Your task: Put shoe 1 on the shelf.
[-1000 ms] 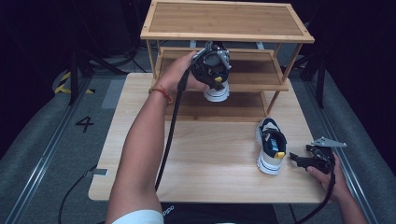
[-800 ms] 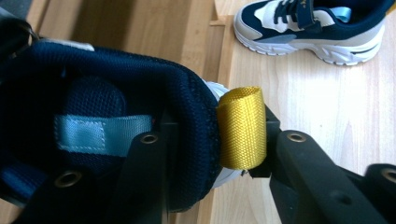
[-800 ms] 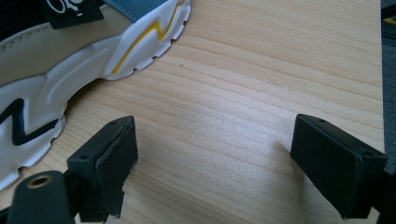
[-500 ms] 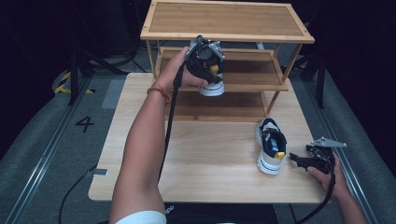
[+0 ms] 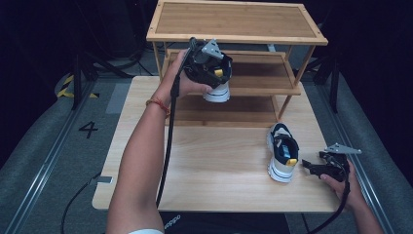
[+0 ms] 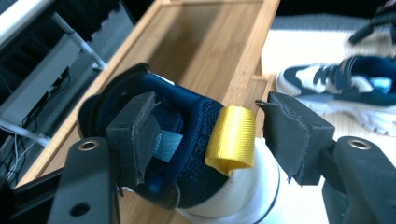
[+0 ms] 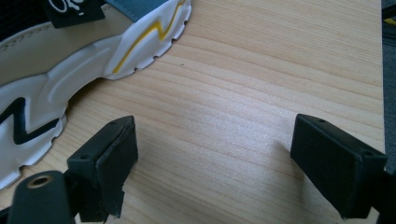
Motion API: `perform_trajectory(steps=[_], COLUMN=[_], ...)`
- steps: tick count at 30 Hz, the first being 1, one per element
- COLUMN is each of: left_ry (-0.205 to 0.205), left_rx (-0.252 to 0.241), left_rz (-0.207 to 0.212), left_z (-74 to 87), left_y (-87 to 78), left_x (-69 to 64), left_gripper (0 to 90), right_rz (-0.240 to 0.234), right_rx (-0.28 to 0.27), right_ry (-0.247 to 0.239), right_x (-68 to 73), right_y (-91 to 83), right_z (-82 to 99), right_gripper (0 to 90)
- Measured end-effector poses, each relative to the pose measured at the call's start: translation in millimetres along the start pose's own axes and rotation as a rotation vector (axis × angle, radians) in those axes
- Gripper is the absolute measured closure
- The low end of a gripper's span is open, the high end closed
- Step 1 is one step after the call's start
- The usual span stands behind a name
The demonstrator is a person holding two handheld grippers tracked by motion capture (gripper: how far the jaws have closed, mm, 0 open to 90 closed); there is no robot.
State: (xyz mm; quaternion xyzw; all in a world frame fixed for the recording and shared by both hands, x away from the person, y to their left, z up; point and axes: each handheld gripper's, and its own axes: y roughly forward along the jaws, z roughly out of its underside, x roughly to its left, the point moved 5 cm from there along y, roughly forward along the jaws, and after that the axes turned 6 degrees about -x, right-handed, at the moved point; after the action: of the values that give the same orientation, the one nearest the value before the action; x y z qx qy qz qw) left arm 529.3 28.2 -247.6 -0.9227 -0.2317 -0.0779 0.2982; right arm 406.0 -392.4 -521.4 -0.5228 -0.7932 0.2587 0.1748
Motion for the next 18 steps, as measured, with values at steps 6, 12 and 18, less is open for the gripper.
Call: perform_trajectory(steps=[6,12,18], left_ry=[-0.028,-0.096,-0.173], left_rx=[-0.091,-0.151,-0.091], left_rz=[-0.114,-0.127,-0.128], left_z=[12.8,37.3,58.1], left_y=[-22.0,-29.1,-11.1], left_x=[-11.5,-24.6,-22.5], left_gripper=[31.7,25.7,22.5], right_rz=[0.000,-0.001,0.000], right_rx=[0.001,0.001,0.001], right_ry=[0.000,0.000,0.000], right_x=[-0.1,-0.1,0.0], right_y=[-0.1,0.0,-0.1], right_z=[0.0,0.0,0.0], right_gripper=[15.5,15.4,15.5])
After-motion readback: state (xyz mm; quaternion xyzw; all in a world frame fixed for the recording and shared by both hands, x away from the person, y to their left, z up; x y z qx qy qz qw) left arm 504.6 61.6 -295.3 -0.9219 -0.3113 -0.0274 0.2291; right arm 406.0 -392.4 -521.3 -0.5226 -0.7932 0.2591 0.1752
